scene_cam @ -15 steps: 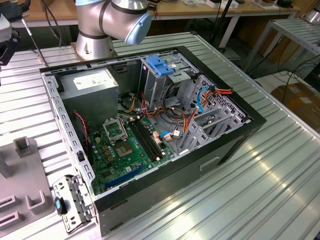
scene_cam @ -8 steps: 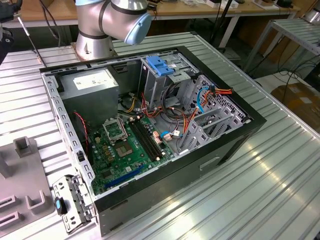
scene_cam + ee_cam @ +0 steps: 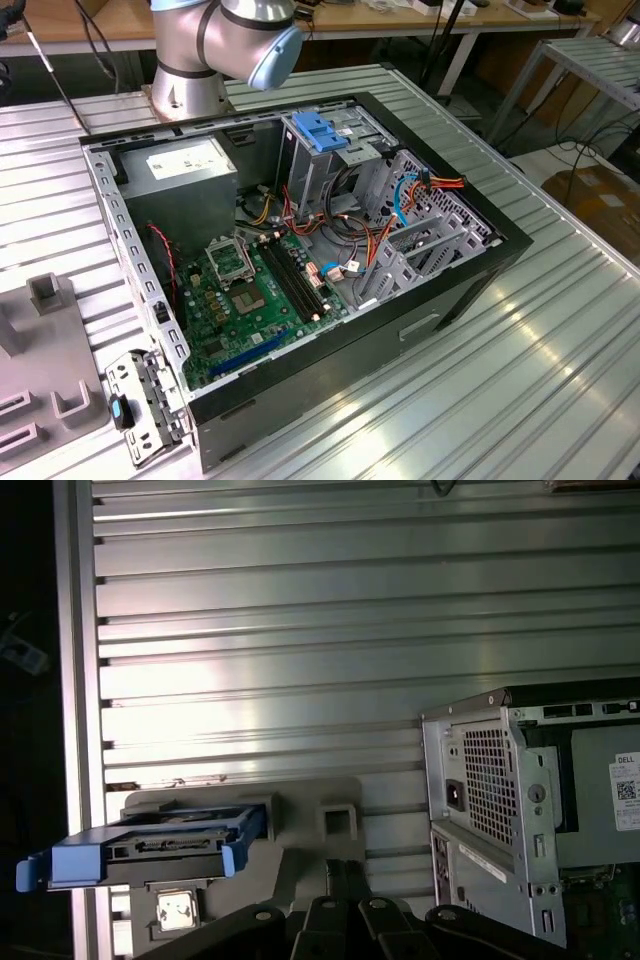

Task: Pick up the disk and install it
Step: 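Reach for the disk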

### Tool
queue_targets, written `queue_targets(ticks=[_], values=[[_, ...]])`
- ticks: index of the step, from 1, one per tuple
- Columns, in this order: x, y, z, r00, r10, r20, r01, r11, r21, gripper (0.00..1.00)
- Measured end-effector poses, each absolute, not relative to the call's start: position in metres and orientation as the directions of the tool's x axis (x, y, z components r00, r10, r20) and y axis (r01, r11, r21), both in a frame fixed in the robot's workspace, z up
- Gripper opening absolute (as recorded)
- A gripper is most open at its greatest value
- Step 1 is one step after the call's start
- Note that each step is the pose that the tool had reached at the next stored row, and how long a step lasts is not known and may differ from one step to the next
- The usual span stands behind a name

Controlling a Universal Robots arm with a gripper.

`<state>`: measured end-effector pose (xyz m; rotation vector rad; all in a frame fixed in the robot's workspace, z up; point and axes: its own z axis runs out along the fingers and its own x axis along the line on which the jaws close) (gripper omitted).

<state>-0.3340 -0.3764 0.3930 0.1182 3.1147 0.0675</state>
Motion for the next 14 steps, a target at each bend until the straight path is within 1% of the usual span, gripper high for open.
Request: queue_targets(ticks=[14], values=[[-0.354, -0.375, 0.393, -0.997, 0.076, -0.022, 0.075, 0.996, 0.044, 0.11]])
